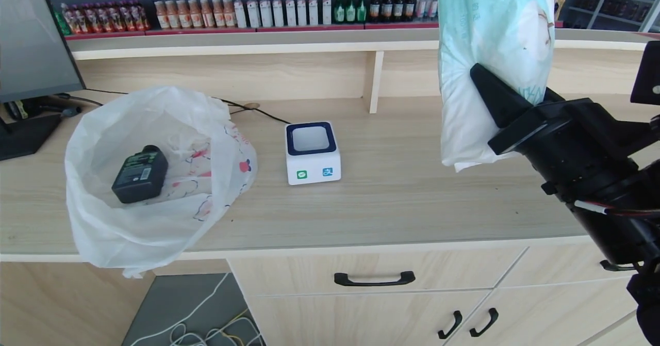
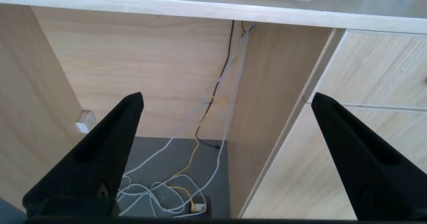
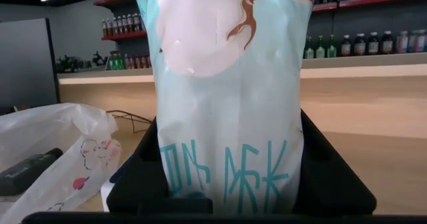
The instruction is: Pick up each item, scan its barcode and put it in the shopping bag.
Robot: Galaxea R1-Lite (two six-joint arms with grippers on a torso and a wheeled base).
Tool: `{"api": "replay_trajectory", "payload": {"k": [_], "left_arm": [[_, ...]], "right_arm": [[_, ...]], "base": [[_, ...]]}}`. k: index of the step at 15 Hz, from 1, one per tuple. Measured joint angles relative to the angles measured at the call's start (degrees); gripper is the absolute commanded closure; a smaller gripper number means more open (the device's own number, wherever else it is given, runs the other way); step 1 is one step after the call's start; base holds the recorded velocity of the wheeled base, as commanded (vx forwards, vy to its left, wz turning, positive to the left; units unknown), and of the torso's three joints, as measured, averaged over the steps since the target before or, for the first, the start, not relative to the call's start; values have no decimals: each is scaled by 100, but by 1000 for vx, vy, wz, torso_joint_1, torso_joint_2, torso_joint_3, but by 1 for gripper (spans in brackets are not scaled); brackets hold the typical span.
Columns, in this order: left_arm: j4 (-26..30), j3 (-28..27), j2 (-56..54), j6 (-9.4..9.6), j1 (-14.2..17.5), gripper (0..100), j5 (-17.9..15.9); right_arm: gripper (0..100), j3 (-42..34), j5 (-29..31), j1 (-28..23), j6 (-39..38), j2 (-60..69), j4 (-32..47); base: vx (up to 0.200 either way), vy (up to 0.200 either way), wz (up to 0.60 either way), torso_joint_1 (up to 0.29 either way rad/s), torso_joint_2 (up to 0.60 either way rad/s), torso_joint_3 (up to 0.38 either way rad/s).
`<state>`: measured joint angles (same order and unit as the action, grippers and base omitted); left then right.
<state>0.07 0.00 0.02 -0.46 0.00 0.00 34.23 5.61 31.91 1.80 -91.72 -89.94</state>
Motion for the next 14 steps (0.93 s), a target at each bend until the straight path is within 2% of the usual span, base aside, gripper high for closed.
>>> {"api": "replay_trajectory", "payload": {"k": [10,14], "left_arm": [[2,0,0,-29,0,0,0],[-5,0,0,4,-16,0,0]], "right_arm": [[100,-22,-9,57,-6,22,0],[100,-146,-9,59,-17,173,2]], "base": [[0,200,0,2,0,1],[0,0,0,0,0,0]]}}
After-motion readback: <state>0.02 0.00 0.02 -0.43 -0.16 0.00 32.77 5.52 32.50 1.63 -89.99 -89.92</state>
